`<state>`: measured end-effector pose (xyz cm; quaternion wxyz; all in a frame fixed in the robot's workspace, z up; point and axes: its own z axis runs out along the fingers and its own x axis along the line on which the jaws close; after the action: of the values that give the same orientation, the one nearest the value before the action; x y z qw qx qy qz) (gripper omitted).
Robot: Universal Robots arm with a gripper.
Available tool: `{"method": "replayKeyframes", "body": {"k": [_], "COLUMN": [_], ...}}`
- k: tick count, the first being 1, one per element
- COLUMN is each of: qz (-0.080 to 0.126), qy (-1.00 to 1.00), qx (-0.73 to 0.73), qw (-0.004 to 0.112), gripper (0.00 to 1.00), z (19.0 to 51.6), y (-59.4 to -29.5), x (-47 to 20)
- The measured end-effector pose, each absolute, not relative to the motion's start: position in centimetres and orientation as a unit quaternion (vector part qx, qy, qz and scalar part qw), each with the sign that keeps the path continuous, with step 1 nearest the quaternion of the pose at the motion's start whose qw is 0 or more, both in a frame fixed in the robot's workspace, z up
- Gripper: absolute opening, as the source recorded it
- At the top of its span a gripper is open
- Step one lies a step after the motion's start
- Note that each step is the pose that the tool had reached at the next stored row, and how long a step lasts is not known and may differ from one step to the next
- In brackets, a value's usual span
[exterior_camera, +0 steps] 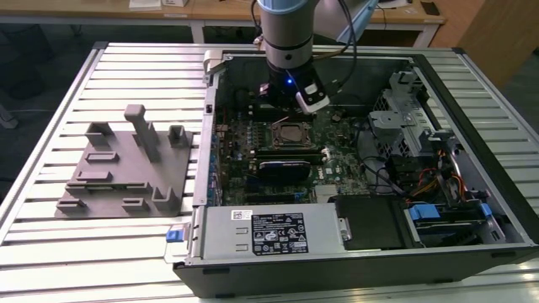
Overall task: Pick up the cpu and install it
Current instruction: 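Install the first cpu locking lever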
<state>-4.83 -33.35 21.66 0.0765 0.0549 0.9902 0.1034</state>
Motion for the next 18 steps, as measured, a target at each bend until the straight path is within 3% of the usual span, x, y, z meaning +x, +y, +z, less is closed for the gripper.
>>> {"method": "replayKeyframes", "body": {"k": [18], "qz": [0.085], "qy": [0.988], "qx": [0.095], "qw": [0.082], "gripper": [0.11], "z": [21.11], "y": [-32.34], "x": [-4.83]}}
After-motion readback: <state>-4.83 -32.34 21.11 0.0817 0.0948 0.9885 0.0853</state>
